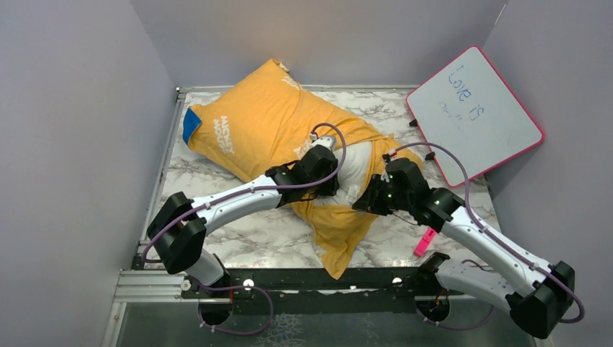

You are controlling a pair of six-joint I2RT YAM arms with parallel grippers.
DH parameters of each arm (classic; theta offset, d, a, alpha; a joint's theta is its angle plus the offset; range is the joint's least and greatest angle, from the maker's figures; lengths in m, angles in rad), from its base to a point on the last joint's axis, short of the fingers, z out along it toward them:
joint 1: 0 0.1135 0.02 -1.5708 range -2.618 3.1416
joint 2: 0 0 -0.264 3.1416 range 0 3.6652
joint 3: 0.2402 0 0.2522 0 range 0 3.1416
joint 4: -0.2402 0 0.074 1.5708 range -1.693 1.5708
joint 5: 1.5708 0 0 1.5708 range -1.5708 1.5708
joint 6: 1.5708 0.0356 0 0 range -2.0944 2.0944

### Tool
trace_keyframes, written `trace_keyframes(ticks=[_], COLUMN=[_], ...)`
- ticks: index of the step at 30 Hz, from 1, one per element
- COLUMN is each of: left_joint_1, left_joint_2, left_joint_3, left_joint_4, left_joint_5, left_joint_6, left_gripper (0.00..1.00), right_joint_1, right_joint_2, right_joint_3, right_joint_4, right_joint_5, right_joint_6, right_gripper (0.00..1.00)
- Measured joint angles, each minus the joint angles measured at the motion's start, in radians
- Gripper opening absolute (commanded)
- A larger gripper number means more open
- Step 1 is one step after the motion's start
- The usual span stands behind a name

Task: Remove the pillowcase from the pillow
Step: Remove the pillow from the pillowcase.

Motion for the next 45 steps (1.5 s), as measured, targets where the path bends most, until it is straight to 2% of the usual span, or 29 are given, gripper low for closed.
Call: trace_keyframes(ticks=[2,4,5,6,8,9,10,11,12,17,22,27,34,42,45], left_joint_1=[0.001,0.0,0.001,0.001,0.003,0.004,0.006,0.011,0.016,0.051,0.084,0.125,0.164,0.187,0.206], left_joint_2=[0.016,0.017,0.017,0.017,0.017,0.017,0.017,0.016,0.016,0.009,-0.018,-0.042,-0.051,-0.051,-0.051], left_joint_3=[0.007,0.01,0.014,0.017,0.019,0.019,0.019,0.019,0.019,0.013,-0.022,-0.063,-0.075,-0.076,-0.076], left_joint_4=[0.001,0.0,0.001,0.001,0.002,0.002,0.002,0.003,0.005,0.016,0.043,0.08,0.096,0.099,0.099], left_joint_5=[-0.009,-0.013,-0.013,-0.014,-0.012,-0.011,-0.008,0.002,0.012,0.081,0.148,0.217,0.291,0.339,0.357], left_joint_6=[0.026,0.048,0.056,0.063,0.079,0.082,0.084,0.086,0.087,0.089,0.085,0.073,0.057,0.05,0.051], left_gripper=[0.18,0.05,0.0,0.0,0.0,0.0,0.0,0.0,0.0,0.0,0.0,0.0,0.0,0.0,0.0], right_joint_1=[0.0,0.0,0.0,0.0,0.0,0.0,0.0,0.0,0.0,0.0,0.0,0.0,0.0,0.0,0.0], right_joint_2=[-0.047,-0.093,-0.11,-0.124,-0.129,-0.122,-0.111,-0.097,-0.082,-0.008,0.003,0.025,0.082,0.21,0.216], right_joint_3=[-0.007,-0.01,-0.009,-0.009,-0.003,0.001,0.005,0.008,0.01,0.026,0.039,0.043,0.07,0.119,0.114], right_joint_4=[0.028,0.059,0.074,0.09,0.104,0.111,0.12,0.131,0.146,0.206,0.308,0.403,0.449,0.364,0.316], right_joint_5=[-0.031,-0.072,-0.093,-0.121,-0.169,-0.194,-0.219,-0.249,-0.277,-0.36,-0.388,-0.465,-0.545,-0.555,-0.573], right_joint_6=[-0.085,-0.171,-0.213,-0.259,-0.327,-0.354,-0.378,-0.405,-0.422,-0.539,-0.657,-0.721,-0.772,-0.879,-0.879], right_gripper=[0.33,0.37,0.39,0.4,0.56,0.69,0.92,0.99,1.0,0.98,0.82,0.77,0.72,0.42,0.36])
